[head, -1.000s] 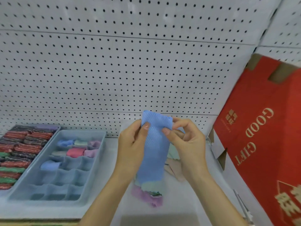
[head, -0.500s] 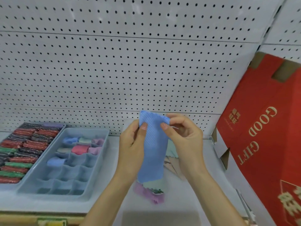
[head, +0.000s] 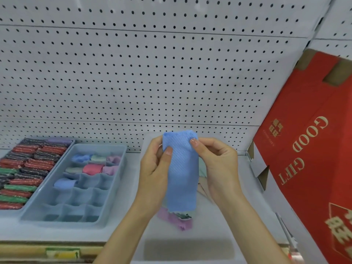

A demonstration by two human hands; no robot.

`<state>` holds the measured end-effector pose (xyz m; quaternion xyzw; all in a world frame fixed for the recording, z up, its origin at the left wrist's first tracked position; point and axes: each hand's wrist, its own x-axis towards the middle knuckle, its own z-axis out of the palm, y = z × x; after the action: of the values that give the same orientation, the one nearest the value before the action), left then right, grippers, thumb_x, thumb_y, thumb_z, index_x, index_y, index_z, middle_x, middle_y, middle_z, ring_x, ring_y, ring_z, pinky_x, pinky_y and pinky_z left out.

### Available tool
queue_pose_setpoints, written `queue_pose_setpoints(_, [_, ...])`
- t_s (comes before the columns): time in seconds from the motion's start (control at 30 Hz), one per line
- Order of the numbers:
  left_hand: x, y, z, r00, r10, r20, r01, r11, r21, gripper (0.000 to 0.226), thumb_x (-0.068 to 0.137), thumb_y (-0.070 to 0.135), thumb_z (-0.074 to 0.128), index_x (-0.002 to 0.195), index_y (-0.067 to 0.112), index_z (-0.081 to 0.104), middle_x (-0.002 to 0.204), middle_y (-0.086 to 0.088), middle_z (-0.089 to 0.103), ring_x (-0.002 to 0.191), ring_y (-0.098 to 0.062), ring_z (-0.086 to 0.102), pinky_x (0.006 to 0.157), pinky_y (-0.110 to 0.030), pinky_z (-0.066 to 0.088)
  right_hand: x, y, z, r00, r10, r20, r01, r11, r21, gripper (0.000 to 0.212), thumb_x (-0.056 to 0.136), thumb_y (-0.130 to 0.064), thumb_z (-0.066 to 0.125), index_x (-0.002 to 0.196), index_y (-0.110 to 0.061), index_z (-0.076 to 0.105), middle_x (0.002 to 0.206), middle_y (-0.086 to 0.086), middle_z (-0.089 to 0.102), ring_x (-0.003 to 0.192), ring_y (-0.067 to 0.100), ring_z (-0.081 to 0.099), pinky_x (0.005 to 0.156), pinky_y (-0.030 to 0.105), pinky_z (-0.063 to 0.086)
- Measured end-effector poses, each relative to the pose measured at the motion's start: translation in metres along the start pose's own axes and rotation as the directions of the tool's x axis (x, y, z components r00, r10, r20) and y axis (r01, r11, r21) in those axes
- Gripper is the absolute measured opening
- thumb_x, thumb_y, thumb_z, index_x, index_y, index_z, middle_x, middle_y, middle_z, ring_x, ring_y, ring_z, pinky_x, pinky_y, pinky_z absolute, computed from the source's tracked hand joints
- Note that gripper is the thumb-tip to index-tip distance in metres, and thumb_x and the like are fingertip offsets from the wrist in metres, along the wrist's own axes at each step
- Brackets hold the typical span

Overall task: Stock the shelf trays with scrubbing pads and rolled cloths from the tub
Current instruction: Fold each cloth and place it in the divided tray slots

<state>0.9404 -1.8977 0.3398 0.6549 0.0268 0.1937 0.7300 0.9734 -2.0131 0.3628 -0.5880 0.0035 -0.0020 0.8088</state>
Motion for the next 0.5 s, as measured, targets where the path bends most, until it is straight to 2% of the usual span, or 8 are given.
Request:
queue_pose_setpoints(0.07, [-0.001,0.002,0.001,1.0,0.007,0.021,-0.007,1.0,0.003,0.017,0.097,0.007,0.046,0.107,0.011,0.059,0.073,0.009,0.059,0.056,-0.001,0.051,0.05,-0.01,0.038,0.0,0.003,0.0,1.0,-0.015,-0.01,0.015,1.0,0.007,0.006,0.077,-0.004,0.072,0.075,-0.01,0.072,0.074,-0.002,0.071,0.072,0.009,0.062,0.069,0.02,0.05])
queue_pose_setpoints(0.17, [-0.001,0.002,0.001,1.0,0.001,0.027,-0.001,1.0,0.005,0.004,0.093,0.01,0.057,0.097,0.011,0.058,0.067,0.012,0.057,0.052,-0.002,0.048,0.048,-0.011,0.036,-0.003,0.006,0.003,0.998,-0.05,-0.028,0.05,0.999,-0.004,0.01,0.076,-0.004,0.073,0.072,-0.013,0.073,0.074,-0.001,0.072,0.075,0.012,0.063,0.075,0.028,0.049])
queue_pose_setpoints(0.27, [0.0,0.0,0.0,1.0,0.003,0.004,-0.004,0.998,0.066,0.022,0.083,0.028,0.059,0.085,0.006,0.059,0.062,-0.001,0.049,0.053,-0.014,0.037,0.047,-0.026,0.031,-0.005,0.006,0.006,0.995,-0.096,-0.029,0.095,0.995,-0.025,0.006,0.077,-0.003,0.072,0.076,-0.008,0.071,0.073,-0.004,0.072,0.073,0.007,0.064,0.072,0.02,0.049])
queue_pose_setpoints(0.37, [0.003,0.004,-0.003,1.0,0.018,0.013,-0.019,0.995,0.098,0.034,0.082,0.03,0.056,0.081,-0.003,0.059,0.067,-0.012,0.051,0.06,-0.017,0.043,0.052,-0.03,0.036,-0.005,0.004,0.008,0.985,-0.172,-0.019,0.17,0.983,-0.067,0.008,0.078,-0.002,0.071,0.075,-0.008,0.069,0.069,-0.01,0.07,0.067,0.002,0.063,0.066,0.013,0.048])
queue_pose_setpoints(0.5, [0.005,0.012,-0.012,0.996,-0.038,0.08,0.032,0.997,0.072,0.018,0.082,0.033,0.059,0.081,0.017,0.067,0.073,-0.018,0.058,0.065,-0.02,0.05,0.059,-0.04,0.044,-0.006,0.004,0.006,0.973,-0.231,0.01,0.231,0.969,-0.084,0.018,0.078,-0.001,0.071,0.069,-0.015,0.066,0.067,-0.01,0.069,0.067,0.003,0.063,0.067,0.016,0.049])
